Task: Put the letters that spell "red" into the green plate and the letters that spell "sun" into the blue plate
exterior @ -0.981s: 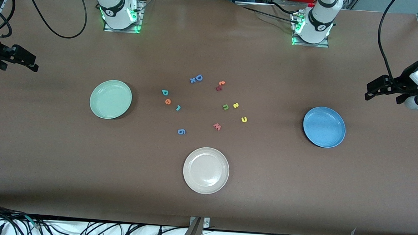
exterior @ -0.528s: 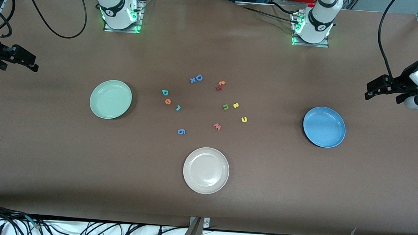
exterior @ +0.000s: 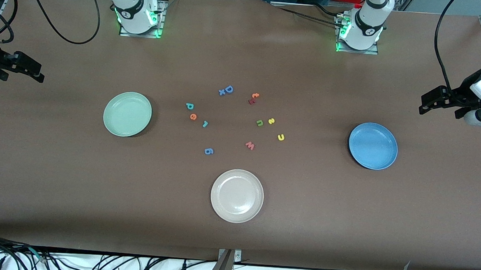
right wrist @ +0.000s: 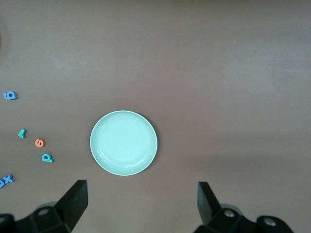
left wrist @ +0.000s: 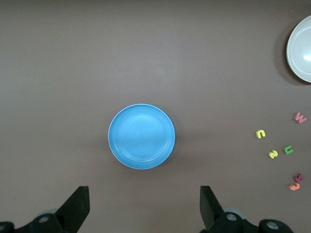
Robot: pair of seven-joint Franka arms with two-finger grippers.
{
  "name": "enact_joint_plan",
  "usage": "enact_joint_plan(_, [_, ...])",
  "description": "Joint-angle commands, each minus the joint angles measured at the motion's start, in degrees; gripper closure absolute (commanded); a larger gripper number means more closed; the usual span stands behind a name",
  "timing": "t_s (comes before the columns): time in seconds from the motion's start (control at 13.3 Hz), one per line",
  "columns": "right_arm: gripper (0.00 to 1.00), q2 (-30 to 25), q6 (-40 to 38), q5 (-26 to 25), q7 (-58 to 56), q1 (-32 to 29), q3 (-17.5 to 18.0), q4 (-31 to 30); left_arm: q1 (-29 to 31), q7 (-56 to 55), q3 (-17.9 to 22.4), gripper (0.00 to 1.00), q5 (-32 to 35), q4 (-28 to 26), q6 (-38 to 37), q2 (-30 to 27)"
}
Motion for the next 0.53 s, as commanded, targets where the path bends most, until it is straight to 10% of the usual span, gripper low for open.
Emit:
enact_joint_plan(0.0, [0.00,0.5,-1.4,-0.2,0.0,0.3,-0.1,1.5,0.0,0.1,0.0,0.00,-1.6,1.3,-1.1,0.4])
enact_joint_plan(0.45, [0.00,0.5,-1.4,-0.2,0.0,0.3,-0.1,1.5,-0.6,-0.1,-0.1,0.00,-1.8,1.3,-1.0,0.3])
